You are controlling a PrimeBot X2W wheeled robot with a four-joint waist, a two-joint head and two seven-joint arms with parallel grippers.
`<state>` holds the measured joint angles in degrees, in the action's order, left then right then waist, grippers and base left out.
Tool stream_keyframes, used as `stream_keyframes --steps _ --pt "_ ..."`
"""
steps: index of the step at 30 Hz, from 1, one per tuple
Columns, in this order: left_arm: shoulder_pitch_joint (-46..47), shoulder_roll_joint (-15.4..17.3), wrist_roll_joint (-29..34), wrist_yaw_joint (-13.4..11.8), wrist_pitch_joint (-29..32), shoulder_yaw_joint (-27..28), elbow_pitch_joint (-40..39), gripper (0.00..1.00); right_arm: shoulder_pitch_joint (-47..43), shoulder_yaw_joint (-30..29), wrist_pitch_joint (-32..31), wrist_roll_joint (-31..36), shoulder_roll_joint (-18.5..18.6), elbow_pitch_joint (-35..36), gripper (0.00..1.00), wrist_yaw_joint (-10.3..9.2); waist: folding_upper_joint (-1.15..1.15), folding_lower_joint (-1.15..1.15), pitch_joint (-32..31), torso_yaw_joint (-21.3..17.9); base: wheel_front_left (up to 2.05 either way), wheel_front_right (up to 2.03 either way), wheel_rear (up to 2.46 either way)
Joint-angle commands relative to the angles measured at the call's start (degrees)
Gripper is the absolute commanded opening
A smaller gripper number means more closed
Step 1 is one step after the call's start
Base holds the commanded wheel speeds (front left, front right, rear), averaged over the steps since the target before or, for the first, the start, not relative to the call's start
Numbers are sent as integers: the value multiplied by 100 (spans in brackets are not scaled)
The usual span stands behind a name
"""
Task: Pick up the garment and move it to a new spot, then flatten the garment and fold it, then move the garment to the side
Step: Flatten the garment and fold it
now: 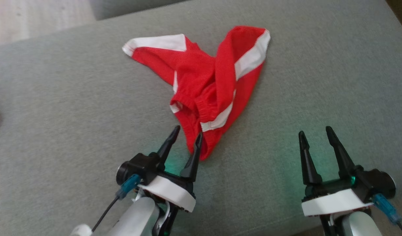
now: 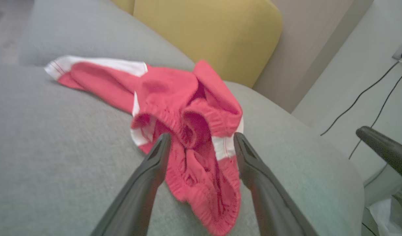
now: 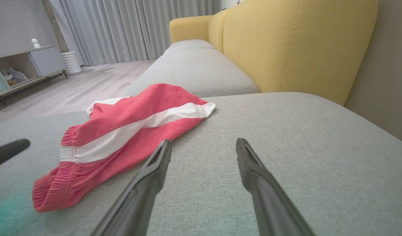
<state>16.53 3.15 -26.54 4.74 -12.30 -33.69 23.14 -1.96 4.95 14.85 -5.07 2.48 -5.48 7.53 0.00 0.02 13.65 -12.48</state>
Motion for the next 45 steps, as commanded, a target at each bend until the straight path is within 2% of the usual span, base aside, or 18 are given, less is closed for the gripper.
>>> stream_keyframes --steps 1,10,25,26,28,30,31,32,33,38,45 --pt "179 -27 -39 16 -11 97 -93 100 170 149 15 -58 40 191 100 -4 0 -2 138 -136 0 0 0" --pt "653 -27 -636 63 23 -467 381 100 187 249 15 -60 40 151 100 -4 0 -2 200 -269 0 0 0" --pt "982 -27 -781 -6 -186 -994 518 98 194 314 15 -67 40 67 100 -4 0 -2 80 -350 0 0 0" --pt "1003 -27 -786 -10 -193 -1010 529 96 203 327 15 -74 40 62 100 -4 0 -2 77 -362 0 0 0" --pt "1052 -27 -812 -12 -206 -1032 557 82 217 354 15 -87 40 54 100 -4 0 -2 72 -389 0 0 0" --pt "1108 -27 -857 -6 -219 -1039 614 45 224 378 15 -95 40 47 100 -4 0 -2 65 -421 0 0 0" --pt "1108 -27 -857 -6 -219 -1039 614 45 224 378 15 -95 40 47 100 -4 0 -2 65 -421 0 0 0" --pt "1143 -27 -862 -6 -223 -1051 666 16 230 391 15 -95 40 43 100 -4 0 -2 65 -441 0 0 0" --pt "1185 -27 -851 -13 -226 -1062 727 0 240 402 15 -95 40 41 100 -4 0 -2 66 -462 0 0 0" --pt "1380 12 -746 -9 -246 -1054 927 0 274 367 15 -98 40 75 100 -4 0 -2 55 -504 0 0 0" --pt "1251 388 -675 -124 -266 -634 544 0 207 291 15 -129 40 116 100 -4 0 -2 -74 -231 0 0 0"
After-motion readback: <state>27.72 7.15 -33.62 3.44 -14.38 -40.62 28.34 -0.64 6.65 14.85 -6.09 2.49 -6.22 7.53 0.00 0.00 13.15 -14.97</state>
